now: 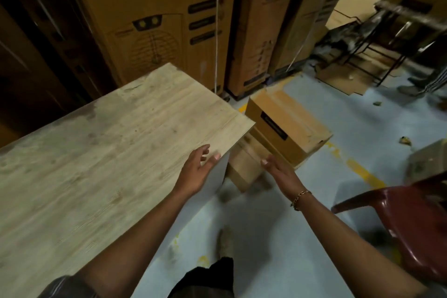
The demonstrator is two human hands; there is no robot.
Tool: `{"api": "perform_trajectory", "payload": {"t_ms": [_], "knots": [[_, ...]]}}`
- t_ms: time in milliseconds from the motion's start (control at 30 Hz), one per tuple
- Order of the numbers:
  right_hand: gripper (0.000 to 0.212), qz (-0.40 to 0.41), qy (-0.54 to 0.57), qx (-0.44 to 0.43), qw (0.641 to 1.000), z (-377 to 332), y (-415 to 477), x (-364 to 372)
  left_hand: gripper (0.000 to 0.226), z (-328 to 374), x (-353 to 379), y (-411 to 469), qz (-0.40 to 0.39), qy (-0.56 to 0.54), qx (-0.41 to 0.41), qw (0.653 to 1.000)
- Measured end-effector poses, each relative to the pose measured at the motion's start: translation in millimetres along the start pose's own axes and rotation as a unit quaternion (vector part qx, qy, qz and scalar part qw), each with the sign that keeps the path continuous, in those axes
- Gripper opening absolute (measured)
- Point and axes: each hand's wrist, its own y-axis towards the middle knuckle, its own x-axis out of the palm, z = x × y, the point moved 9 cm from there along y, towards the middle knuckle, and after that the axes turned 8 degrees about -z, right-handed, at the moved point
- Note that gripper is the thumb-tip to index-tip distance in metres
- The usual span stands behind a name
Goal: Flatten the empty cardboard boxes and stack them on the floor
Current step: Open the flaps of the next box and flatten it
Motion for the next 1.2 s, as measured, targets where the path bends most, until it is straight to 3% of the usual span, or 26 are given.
{"api": "perform_trajectory", "payload": {"t_ms": [200, 300, 367, 433, 667, 867, 1200], "knots": [[0.065, -0.006, -0.005, 0.03, 1.0, 6.9, 86.5, -110.4, 0.053, 43.1, 81.6, 127.0, -0.033, -0.018, -0.032, 0.999], [0.079, 0.002, -0.005, 0.039, 0.999, 12.5, 117.0, -165.9, 0.057, 68.9, 122.6, 174.9, -0.058, -0.021, -0.041, 0.997], [0.083, 0.005, -0.02, 0.042, 0.999, 18.1, 138.8, -202.3, 0.071, 82.4, 145.7, 203.5, -0.063, -0.023, -0.053, 0.996], [0.083, 0.001, -0.032, 0.05, 0.998, 27.9, 162.4, -239.0, 0.071, 91.2, 169.0, 231.3, -0.059, -0.026, -0.065, 0.996], [0.085, -0.05, -0.049, 0.059, 0.996, 87.9, 247.5, -366.8, 0.059, 105.3, 268.6, 310.7, 0.005, -0.049, -0.137, 0.989], [0.055, -0.114, -0.054, 0.076, 0.989, 152.2, 315.4, -459.2, 0.052, 106.6, 372.6, 349.9, 0.081, -0.125, -0.21, 0.966], [0.068, -0.167, -0.131, 0.105, 0.972, 224.1, 424.3, -523.0, 0.052, 52.4, 470.8, 402.7, 0.136, -0.175, -0.308, 0.925]]}}
